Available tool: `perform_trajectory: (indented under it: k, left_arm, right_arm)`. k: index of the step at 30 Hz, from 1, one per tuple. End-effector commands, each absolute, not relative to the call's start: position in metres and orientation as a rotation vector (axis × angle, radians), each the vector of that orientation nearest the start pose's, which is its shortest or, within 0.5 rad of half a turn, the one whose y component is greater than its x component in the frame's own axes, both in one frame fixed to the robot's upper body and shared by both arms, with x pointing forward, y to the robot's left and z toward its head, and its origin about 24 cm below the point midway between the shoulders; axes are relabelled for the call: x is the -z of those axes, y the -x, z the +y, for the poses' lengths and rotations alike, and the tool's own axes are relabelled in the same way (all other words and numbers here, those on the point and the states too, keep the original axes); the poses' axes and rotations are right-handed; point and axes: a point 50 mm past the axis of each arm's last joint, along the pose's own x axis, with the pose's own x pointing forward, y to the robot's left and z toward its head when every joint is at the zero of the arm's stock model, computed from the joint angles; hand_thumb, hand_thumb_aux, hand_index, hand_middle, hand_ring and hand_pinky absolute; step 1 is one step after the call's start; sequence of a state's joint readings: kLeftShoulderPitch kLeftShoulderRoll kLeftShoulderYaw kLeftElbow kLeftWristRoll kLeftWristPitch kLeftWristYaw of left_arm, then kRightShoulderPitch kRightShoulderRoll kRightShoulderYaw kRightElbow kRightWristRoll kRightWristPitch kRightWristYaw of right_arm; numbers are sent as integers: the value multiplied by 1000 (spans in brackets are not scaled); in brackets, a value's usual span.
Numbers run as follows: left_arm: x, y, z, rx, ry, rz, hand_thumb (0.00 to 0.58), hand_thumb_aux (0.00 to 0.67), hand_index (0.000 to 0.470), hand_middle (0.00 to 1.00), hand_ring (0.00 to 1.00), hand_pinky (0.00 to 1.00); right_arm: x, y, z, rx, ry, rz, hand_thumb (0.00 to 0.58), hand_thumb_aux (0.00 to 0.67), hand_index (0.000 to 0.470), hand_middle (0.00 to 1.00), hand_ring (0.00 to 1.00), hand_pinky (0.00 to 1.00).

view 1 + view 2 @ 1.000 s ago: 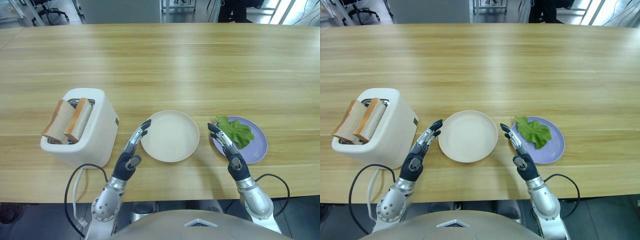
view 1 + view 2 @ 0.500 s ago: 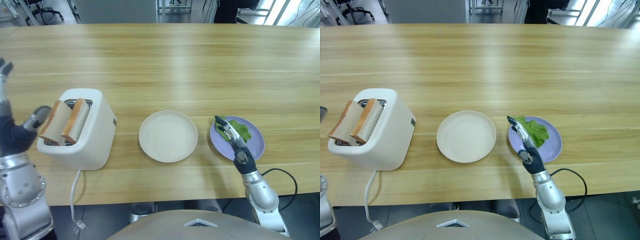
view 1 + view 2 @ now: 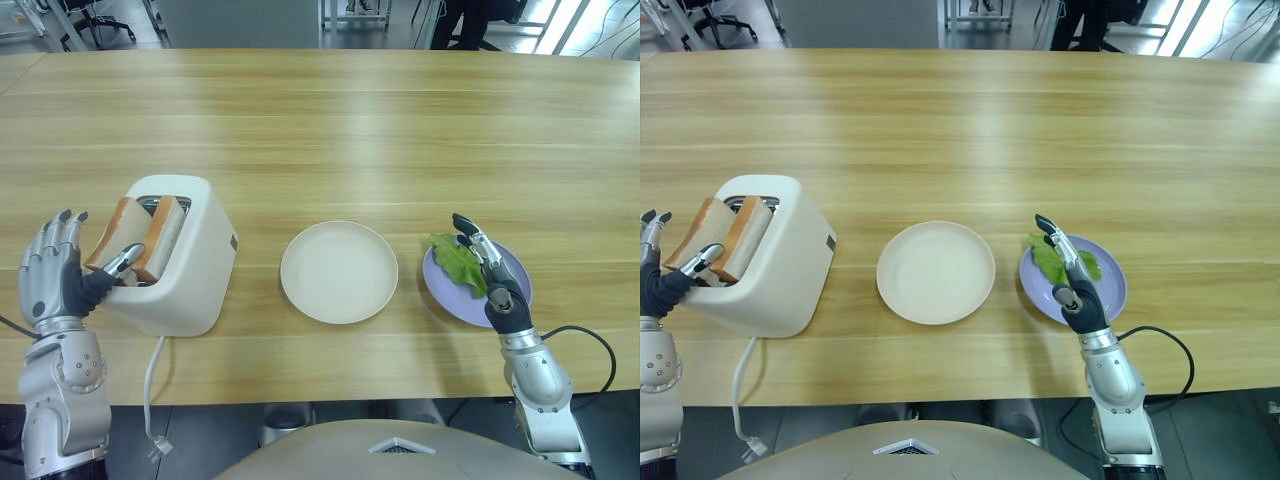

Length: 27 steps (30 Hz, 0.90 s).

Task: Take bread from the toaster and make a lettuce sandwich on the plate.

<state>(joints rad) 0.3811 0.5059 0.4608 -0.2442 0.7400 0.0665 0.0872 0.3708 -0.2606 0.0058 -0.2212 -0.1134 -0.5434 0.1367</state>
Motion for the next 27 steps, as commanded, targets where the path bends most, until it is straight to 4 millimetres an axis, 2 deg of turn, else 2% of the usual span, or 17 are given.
perform_trajectory:
  k: [1, 12, 20, 27]
  left_arm:
    - [-90, -156, 340, -451, -1392, 265, 0, 0, 0, 0, 0, 0]
    - [-93, -143, 355, -521, -1308, 303, 0, 0, 0, 0, 0, 0]
    - [-91, -143, 344, -507, -1175, 256, 0, 0, 0, 0, 0, 0]
    - [-84, -147, 335, -454, -1198, 260, 0, 0, 0, 0, 0, 0]
  right_arm:
    - [-69, -172, -185, -222, 402, -350, 0, 0, 0, 0, 0, 0]
    - [-69, -172, -182, -231, 393, -348, 0, 0, 0, 0, 0, 0]
    - [-69, -174, -181, -238, 392, -348, 0, 0, 0, 0, 0, 0]
    - [-68, -174, -183, -235, 403, -337, 0, 0, 0, 0, 0, 0]
